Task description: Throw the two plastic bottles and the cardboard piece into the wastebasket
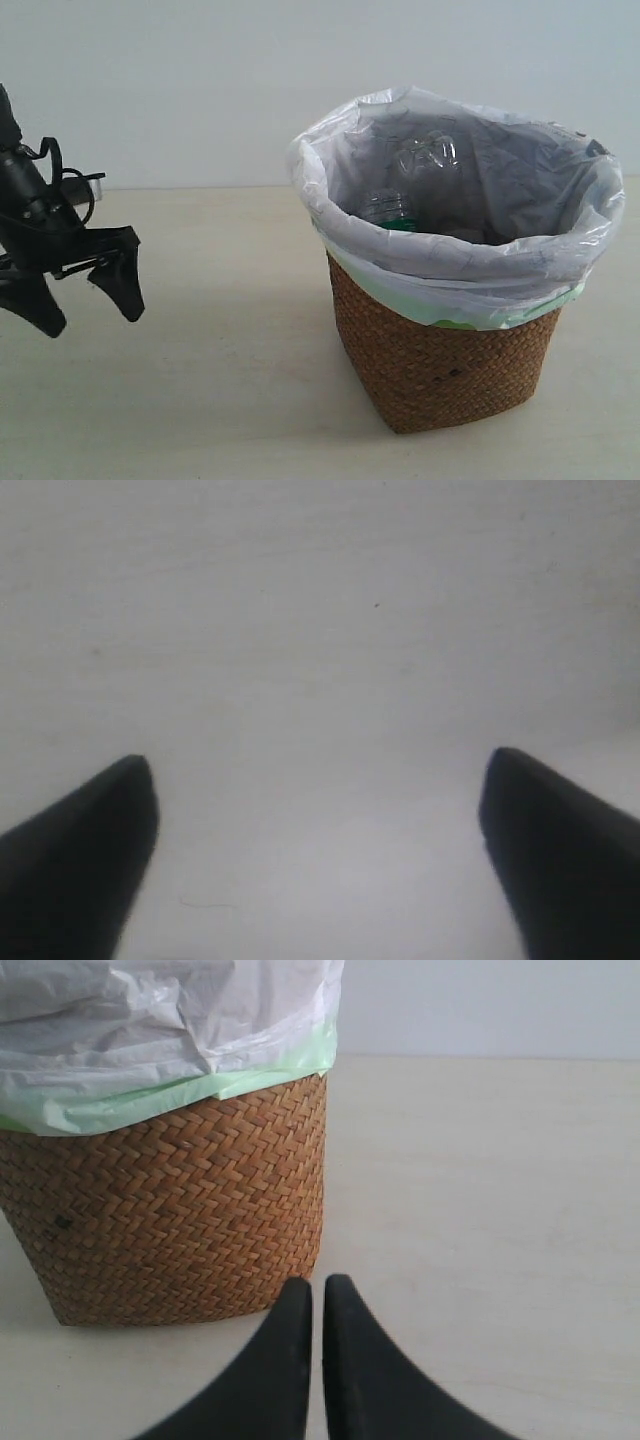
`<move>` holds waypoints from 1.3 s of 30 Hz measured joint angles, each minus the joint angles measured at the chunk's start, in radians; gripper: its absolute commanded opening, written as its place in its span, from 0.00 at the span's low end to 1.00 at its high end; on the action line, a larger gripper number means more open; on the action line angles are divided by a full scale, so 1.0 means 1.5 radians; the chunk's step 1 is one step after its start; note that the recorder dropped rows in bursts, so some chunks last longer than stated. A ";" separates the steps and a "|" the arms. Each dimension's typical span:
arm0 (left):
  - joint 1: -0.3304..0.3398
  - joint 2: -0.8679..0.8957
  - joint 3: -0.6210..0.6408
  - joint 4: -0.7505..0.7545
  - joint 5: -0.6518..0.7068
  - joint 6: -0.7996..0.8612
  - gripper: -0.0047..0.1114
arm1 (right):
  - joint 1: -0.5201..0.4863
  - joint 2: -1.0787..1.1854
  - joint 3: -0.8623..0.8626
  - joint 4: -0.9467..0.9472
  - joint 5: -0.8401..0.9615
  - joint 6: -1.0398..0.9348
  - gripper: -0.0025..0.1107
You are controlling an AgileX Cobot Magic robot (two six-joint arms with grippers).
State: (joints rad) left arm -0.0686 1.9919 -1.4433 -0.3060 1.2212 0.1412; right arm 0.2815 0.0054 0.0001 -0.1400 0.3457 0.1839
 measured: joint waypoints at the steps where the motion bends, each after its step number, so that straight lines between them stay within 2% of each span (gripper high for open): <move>1: -0.002 0.000 0.000 -0.002 0.000 0.000 0.20 | 0.000 0.000 0.000 0.000 0.000 0.000 0.02; 2: -0.006 0.000 0.000 -0.005 0.000 0.000 0.08 | 0.000 0.000 0.000 0.000 0.000 0.000 0.02; 10: -0.025 0.000 0.017 -0.050 -0.001 0.026 0.08 | 0.000 0.000 0.000 0.000 0.000 0.000 0.02; 18: -0.072 -0.074 0.113 -0.132 -0.007 0.108 0.08 | 0.000 0.000 0.000 0.000 0.000 0.000 0.02; 22: -0.072 -0.197 0.196 -0.244 -0.076 0.177 0.08 | 0.000 0.000 0.000 0.000 0.000 0.000 0.02; 30: -0.073 -0.505 0.443 -0.479 -0.247 0.353 0.08 | 0.000 0.000 0.000 0.000 0.000 0.000 0.02; 35: -0.073 -0.650 0.561 -0.512 -0.298 0.372 0.08 | 0.000 0.000 0.000 0.000 0.000 0.000 0.02; 39: -0.073 -0.735 0.604 -0.512 -0.298 0.375 0.08 | 0.000 0.000 0.000 0.000 0.000 0.000 0.02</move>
State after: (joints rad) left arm -0.1785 0.8901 -0.5377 -1.0737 0.7736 0.7034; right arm 0.2815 0.0054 0.0001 -0.1400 0.3457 0.1839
